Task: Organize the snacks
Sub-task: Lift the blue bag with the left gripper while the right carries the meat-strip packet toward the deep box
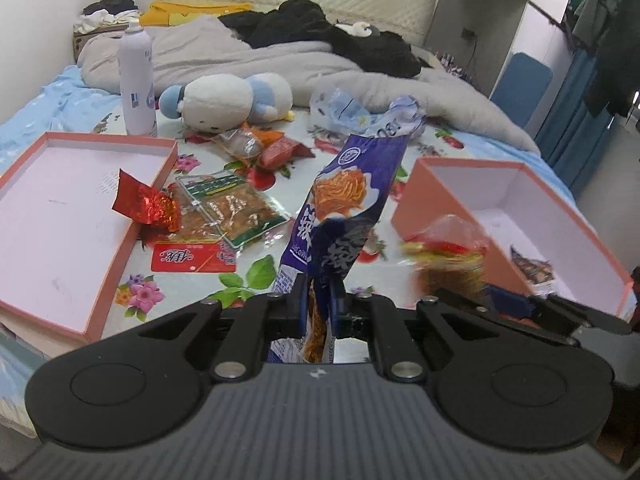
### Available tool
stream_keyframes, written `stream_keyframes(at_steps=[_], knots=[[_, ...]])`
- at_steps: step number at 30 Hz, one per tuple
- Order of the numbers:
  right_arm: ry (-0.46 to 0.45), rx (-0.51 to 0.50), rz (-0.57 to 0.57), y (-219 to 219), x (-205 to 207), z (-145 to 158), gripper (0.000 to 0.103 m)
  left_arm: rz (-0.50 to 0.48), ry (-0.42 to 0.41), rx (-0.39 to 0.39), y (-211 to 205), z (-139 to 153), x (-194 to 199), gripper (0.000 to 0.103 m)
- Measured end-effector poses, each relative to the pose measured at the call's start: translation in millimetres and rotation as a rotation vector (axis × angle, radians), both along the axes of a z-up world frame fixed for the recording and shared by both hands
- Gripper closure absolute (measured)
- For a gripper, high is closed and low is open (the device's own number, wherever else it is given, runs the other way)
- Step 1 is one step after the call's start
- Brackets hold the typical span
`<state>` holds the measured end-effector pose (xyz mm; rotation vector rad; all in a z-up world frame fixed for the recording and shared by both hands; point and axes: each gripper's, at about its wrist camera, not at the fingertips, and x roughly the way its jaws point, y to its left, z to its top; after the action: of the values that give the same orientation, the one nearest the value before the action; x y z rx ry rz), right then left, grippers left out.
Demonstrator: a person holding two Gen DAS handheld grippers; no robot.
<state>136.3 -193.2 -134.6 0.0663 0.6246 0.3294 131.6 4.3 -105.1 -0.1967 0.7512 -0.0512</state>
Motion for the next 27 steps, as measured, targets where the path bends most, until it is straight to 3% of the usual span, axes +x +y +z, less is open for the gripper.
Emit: stream_keyframes(at_steps=[5, 8, 19, 21, 23, 25, 27], knots=[[0.001, -0.015, -0.007, -5, -1, -2, 0.079, 0.000, -0.002, -0.006, -10, 5, -8, 0.091], [0.062, -0.003, -0.005, -7, 4, -21, 0.079, -0.002, 0.022, -0.010, -11, -3, -9, 0.091], [0.070, -0.002, 0.082, -4, -5, -40, 0.078, 0.018, 0.078, -0.002, 1, -29, -2, 0.091], [0.078, -0.005, 0.089, -2, -4, -45, 0.055, 0.024, 0.087, -0.004, 4, -34, 0, 0.091], [0.079, 0.002, 0.095, -2, -5, -47, 0.041, 0.028, 0.095, -0.004, 7, -39, 0, 0.091], [0.087, 0.012, 0.109, -1, -4, -51, 0.036, 0.030, 0.104, -0.004, 8, -45, 1, 0.091], [0.104, 0.001, 0.110, 3, -2, -56, 0.024, 0.032, 0.118, -0.015, 11, -52, 1, 0.091]])
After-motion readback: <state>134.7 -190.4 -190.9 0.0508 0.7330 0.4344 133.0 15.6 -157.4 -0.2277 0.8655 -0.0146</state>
